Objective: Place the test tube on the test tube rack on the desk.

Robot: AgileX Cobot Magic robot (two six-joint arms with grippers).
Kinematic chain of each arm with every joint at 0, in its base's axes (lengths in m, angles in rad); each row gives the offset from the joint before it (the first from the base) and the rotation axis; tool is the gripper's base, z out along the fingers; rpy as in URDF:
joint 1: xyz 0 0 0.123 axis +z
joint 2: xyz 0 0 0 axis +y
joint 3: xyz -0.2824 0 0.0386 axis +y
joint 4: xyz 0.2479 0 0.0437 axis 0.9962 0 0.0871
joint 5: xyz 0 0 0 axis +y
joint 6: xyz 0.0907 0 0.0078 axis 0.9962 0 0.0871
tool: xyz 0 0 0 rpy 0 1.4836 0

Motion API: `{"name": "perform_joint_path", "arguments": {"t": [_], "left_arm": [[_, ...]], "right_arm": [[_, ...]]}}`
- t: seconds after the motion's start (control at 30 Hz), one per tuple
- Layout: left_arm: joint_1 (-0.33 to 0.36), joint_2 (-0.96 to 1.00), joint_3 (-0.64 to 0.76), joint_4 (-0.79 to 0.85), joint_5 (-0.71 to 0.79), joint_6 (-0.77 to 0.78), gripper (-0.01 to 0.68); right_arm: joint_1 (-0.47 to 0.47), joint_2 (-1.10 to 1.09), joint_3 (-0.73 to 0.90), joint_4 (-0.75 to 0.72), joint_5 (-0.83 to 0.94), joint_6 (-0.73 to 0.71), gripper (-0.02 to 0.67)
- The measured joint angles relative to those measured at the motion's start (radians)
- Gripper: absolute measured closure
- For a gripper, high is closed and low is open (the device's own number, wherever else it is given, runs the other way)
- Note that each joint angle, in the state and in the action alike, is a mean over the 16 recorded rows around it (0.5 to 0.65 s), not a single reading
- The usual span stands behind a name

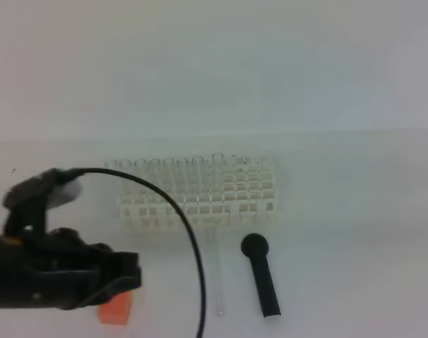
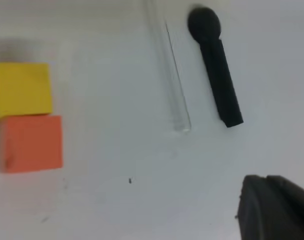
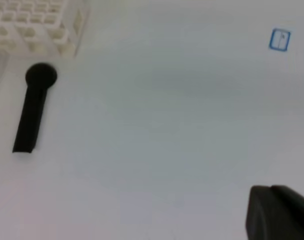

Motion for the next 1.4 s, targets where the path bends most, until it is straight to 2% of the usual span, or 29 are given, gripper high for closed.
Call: {"name": "perform_joint_path", "arguments": {"t": [0.23,0.43,0.67,0.8,1.2,1.4], "left_arm": [[-0.212,0.256,-0.042,-0.027,-0.176,-0.029,0.640],[-0.311,0.441,-0.128,0.033,-0.235,-0.127,0.526],[-0.335,0.607,-0.251,0.087,-0.198,-0.191,0.369],[-0.335,0.662,-0.301,0.156,-0.168,-0.255,0.314],[-0.350,0.713,-0.349,0.416,-0.121,-0.481,0.292],[-0.368,0.728,-0.350,0.474,-0.121,-0.541,0.292]], "right_arm": [[0.000,0.019,0.000,-0.009,0.082,0.008,0.650],[0.000,0.019,0.000,-0.003,0.106,0.009,0.650],[0.000,0.019,0.000,0.015,0.116,0.010,0.650],[0.000,0.019,0.000,0.018,0.120,0.010,0.650],[0.000,0.019,0.000,0.019,0.125,0.010,0.650],[0.000,0.019,0.000,0.019,0.124,0.010,0.650]]}}
